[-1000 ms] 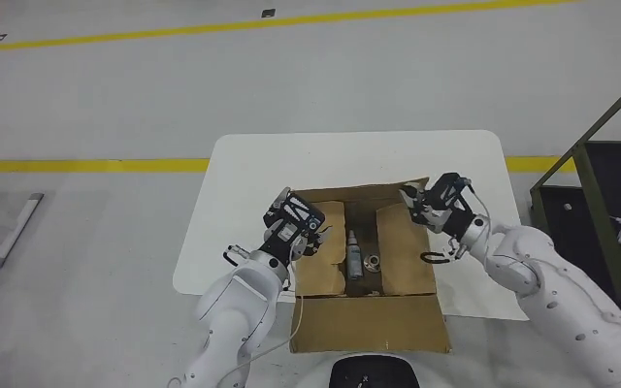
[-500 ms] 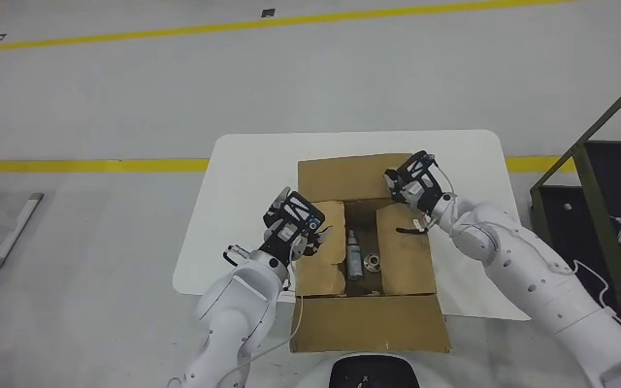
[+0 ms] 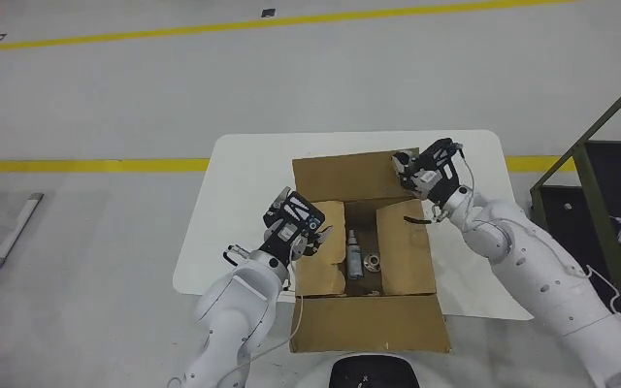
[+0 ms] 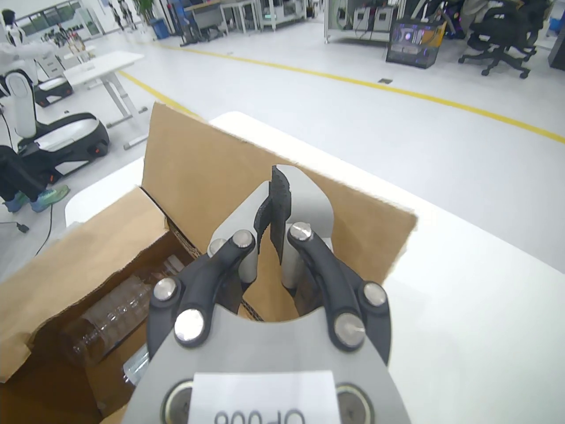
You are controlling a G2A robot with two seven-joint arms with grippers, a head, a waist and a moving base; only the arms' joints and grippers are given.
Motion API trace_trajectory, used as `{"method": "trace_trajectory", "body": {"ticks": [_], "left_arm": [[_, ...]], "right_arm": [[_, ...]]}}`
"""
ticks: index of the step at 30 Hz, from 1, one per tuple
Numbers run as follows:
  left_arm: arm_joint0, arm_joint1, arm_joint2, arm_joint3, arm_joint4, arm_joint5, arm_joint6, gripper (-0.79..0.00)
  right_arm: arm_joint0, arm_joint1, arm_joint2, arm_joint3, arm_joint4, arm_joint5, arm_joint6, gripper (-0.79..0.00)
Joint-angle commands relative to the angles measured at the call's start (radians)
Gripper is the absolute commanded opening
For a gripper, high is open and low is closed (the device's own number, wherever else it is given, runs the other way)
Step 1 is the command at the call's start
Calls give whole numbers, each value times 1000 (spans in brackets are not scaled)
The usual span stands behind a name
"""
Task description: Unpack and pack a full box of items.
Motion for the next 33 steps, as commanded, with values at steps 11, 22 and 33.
{"method": "trace_trajectory", "body": {"ticks": [11,22,33], "left_arm": [[0,0,0,0,0,0,0,0],[0,0,0,0,0,0,0,0],[17,2,12,-1,5,-1,28,0]], "right_arm": [[-434,63,305,-253,-79,56,-149,-785],[-525,52,248,-227,-72,-22,-149,-785],[-485,48,214,-180,-144,-136,-130,-785]]}}
